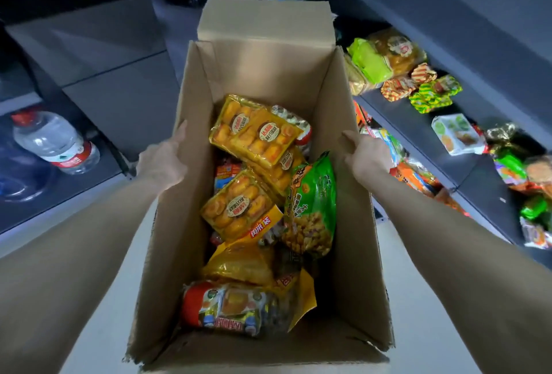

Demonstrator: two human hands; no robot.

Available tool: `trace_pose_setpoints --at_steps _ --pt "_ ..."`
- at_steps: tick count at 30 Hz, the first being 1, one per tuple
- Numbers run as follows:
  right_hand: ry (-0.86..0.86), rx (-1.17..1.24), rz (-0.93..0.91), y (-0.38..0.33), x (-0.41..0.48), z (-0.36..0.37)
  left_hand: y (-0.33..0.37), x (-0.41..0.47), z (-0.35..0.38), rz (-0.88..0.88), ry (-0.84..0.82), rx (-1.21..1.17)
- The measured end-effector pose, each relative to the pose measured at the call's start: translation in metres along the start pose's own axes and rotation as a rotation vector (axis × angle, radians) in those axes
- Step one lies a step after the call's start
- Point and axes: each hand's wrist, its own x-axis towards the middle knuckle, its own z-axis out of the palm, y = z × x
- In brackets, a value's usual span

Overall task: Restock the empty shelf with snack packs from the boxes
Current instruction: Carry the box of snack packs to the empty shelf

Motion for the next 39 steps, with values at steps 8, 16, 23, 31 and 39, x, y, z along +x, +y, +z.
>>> trace_pose_setpoints --at_steps 8,16,23,31,39 --pt "-0.022 -0.006 -0.083 -0.052 0.2 -0.002 0.043 0.174 -0.027 -0.022 0.017 0.061" --pt "-0.041 0.003 -0.192 -0.098 0.387 0.016 0.07 0.317 -0.013 -0.173 -0.007 0.017" --pt "-0.089 -0.07 -0.235 -0.113 0.502 0.077 0.081 0.394 0.051 -0.238 -0.03 -0.071" --pt "-0.118 -0.242 -0.427 -0.078 0.583 0.138 0.121 0.399 0.172 -0.455 0.047 -0.239" --pt "-0.116 -0.233 -0.421 -0.064 0.63 0.207 0.148 0.409 0.246 -0.583 -0.005 -0.306"
